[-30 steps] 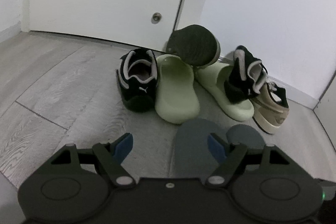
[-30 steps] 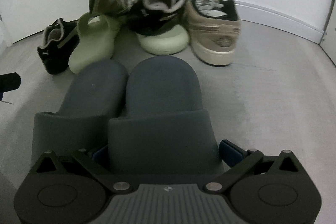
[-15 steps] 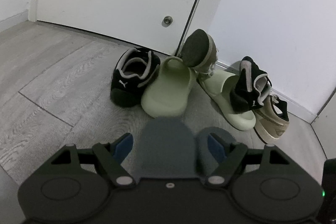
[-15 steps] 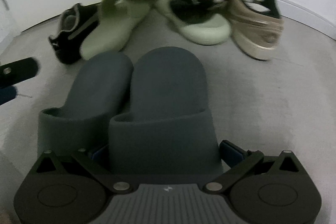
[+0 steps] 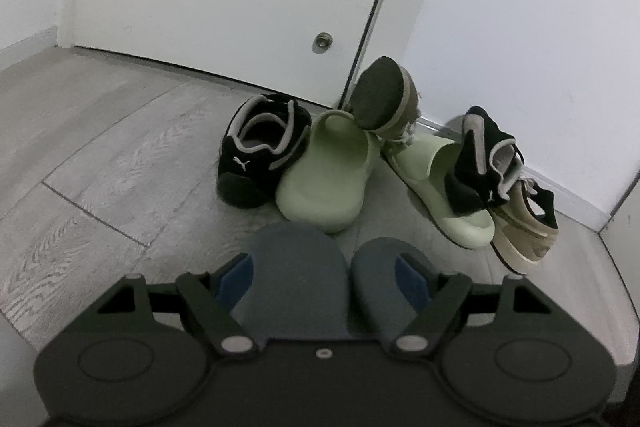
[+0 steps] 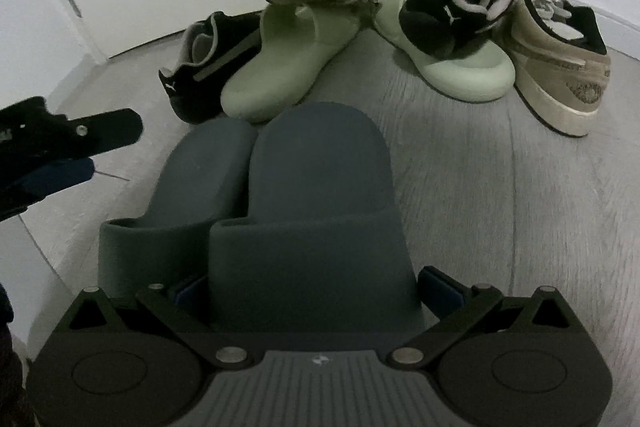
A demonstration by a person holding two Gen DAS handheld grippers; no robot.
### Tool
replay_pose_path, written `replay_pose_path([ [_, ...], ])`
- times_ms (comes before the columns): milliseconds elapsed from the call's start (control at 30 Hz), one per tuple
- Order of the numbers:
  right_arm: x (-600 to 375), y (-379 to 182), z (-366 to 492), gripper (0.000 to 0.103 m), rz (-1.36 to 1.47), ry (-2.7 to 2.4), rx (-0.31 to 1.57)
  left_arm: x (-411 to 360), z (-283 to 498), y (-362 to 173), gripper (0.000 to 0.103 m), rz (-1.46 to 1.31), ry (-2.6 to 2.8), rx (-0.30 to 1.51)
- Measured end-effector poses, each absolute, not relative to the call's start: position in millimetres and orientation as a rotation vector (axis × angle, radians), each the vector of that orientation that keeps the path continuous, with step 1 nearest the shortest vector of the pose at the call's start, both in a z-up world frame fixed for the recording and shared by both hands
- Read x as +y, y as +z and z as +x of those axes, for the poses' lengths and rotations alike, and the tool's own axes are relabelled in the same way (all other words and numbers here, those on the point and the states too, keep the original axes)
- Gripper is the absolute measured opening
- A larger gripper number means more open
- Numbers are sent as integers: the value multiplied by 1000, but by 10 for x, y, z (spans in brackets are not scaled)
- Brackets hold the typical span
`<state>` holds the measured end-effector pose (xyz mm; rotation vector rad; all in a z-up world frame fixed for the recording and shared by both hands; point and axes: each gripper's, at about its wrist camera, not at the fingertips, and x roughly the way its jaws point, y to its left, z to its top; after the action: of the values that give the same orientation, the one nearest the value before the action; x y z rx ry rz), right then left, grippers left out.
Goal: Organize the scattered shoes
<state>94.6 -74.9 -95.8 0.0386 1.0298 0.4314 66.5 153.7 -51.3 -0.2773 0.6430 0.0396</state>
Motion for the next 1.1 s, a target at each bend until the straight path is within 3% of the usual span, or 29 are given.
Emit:
replay_pose_path([
  [333, -652, -940, 1071, 103, -134, 524, 1075, 1546, 662, -526, 79, -291, 42, 641],
  [767, -668, -995, 1745, 103, 66, 571, 1477, 1520, 630, -508, 79, -281, -2, 666],
  [1100, -639, -1018, 1822, 103, 104, 579, 1538, 1115, 284, -464, 79, -130, -127, 760],
])
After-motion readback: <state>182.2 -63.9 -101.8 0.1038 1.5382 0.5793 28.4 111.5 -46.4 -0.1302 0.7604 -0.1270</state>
